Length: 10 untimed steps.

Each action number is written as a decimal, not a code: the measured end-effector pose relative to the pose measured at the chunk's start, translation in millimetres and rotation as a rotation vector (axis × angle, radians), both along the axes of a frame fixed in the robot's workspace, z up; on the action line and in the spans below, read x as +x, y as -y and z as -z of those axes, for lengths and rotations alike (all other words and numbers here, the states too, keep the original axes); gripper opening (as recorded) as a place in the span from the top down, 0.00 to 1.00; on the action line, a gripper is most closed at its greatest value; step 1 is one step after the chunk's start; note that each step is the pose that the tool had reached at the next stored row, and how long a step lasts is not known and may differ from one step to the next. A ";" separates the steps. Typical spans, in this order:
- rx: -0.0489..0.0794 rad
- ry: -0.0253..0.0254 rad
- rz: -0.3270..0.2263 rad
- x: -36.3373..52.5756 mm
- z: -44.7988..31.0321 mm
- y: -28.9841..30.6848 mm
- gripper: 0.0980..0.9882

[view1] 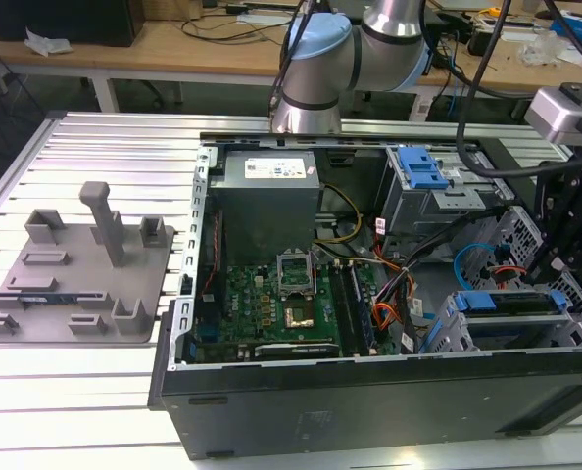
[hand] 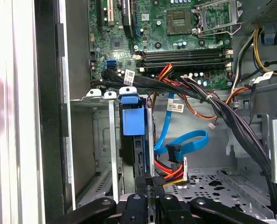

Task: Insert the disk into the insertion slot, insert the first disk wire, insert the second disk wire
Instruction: 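Insert the first disk wire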

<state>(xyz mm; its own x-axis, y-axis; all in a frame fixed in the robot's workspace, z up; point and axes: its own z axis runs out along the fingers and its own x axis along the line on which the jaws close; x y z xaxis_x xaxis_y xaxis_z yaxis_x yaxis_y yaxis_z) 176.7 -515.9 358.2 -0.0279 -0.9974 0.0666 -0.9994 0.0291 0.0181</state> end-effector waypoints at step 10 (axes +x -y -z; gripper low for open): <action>0.000 0.0000 0.000 0.0 6.0 2.0 0.93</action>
